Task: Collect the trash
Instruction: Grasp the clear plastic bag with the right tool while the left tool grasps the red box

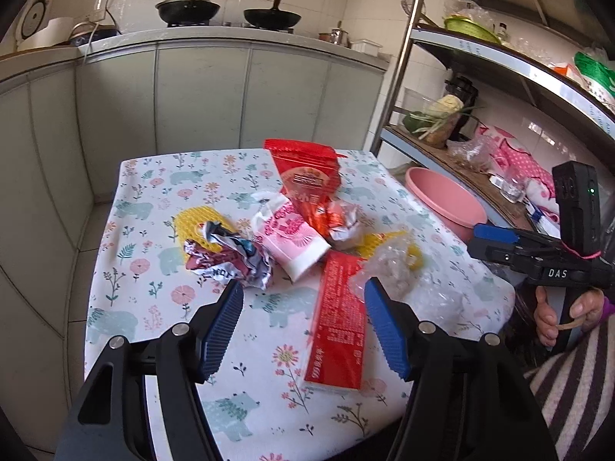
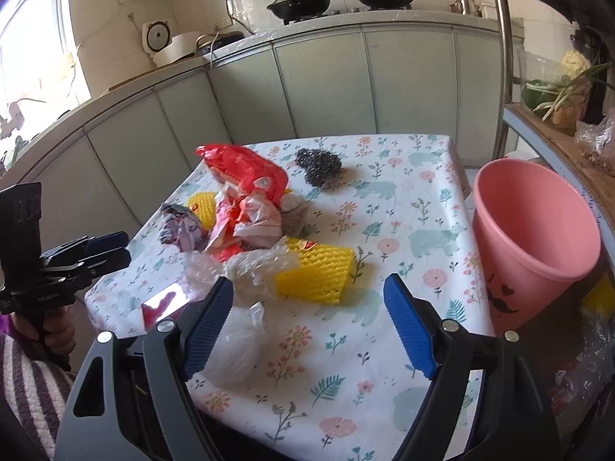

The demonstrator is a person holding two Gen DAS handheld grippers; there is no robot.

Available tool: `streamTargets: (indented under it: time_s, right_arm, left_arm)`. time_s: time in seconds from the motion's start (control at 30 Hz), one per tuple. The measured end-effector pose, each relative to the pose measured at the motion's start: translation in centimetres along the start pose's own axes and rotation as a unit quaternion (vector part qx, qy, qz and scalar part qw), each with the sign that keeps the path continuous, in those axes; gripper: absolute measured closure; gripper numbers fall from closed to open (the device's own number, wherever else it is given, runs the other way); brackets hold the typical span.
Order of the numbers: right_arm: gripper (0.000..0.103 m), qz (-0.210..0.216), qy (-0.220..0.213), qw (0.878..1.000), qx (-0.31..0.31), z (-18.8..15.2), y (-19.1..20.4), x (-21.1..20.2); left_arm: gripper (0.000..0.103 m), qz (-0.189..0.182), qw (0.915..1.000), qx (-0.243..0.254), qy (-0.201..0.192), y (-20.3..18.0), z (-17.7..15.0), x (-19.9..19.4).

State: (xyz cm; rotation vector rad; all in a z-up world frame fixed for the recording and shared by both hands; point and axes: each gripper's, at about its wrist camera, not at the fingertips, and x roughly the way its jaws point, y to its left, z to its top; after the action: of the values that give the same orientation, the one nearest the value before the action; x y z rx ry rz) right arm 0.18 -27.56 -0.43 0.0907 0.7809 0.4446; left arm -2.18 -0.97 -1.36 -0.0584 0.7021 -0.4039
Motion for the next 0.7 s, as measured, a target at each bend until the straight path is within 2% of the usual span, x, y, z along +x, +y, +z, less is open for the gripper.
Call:
streamTargets:
  time_s: [0.13, 0.27, 0.47, 0.67, 0.7]
  right_arm:
    - [0.022, 0.029, 0.028, 0.999, -0.01, -0.8, 0.9, 0.2]
    - [0.022, 0.059, 0.065, 0.996, -0.017, -1.5, 1.9, 0.9]
    - [0.022, 0.075, 0.12, 0.989, -0.037, -2.2, 3.4, 3.0]
    - [0.022, 0.078, 0.148, 0.984, -0.061, -2.8, 5.0, 4.2]
    - [0.026, 0.078, 0.149, 0.984, -0.062, -2.7, 5.0, 4.3]
  left_arm:
    - [0.038, -0.032, 0.9991, 0.009, 0.025, -0.9, -0.7, 0.2]
    - [0.038, -0.043, 0.997, 0.019, 0.061, -1.6, -1.2, 1.4]
    - [0.037, -0.027, 0.9918, 0.03, 0.121, -2.1, -1.9, 4.0]
    - [0.038, -0.026, 0.9894, 0.037, 0.138, -2.1, -2.3, 4.7]
    - [0.038, -0.023, 0.9891, 0.037, 0.141, -2.1, -2.3, 4.9]
